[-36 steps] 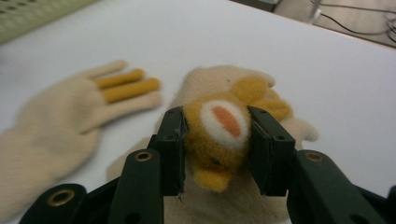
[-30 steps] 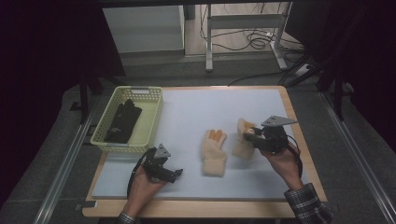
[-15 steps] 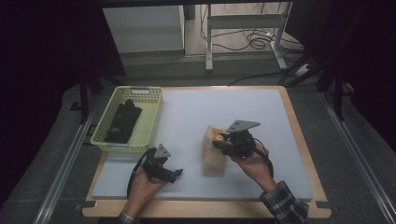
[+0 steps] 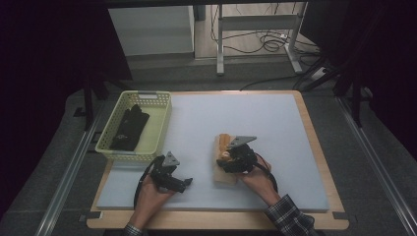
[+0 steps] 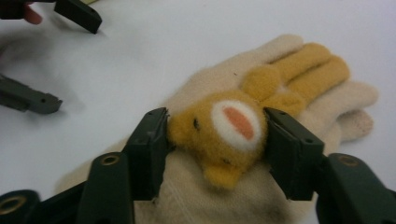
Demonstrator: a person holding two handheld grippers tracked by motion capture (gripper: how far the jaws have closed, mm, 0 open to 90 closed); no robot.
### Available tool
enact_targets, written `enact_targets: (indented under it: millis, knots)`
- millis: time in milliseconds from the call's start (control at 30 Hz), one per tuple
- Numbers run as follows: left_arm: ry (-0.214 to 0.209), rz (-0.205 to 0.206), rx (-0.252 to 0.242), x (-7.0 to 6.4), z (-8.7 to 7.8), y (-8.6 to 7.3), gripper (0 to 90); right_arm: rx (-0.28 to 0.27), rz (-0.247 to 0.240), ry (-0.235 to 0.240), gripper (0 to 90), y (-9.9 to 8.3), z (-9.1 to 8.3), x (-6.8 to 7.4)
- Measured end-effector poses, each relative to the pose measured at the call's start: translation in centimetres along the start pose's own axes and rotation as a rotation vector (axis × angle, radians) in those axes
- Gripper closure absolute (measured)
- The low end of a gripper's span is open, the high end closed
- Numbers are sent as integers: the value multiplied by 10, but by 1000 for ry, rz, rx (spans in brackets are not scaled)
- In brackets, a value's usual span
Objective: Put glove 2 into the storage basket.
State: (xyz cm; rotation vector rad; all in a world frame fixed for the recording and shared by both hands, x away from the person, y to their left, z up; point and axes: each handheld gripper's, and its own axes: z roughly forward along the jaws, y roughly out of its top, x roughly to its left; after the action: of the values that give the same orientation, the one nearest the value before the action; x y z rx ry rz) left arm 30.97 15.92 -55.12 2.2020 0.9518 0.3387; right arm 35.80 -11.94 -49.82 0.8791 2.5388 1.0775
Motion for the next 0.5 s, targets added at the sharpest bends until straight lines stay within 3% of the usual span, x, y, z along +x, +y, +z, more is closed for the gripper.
enact_targets:
  millis: [100, 267, 400, 500]
  knots:
    - [0, -3, -2, 0, 0, 0, 2, -21, -24, -1, 384, 4, -12, -4]
    - [0, -2, 0, 0, 0, 0, 5, -44, -12, -43, 415, -4, -37, -19]
    - [0, -5, 0, 0, 0, 0, 4, -34, 3, -50, 565, -22, -46, -28]
    - [0, -4, 1, 0, 0, 0, 4, -21, 12, -25, 692, -39, -48, -31]
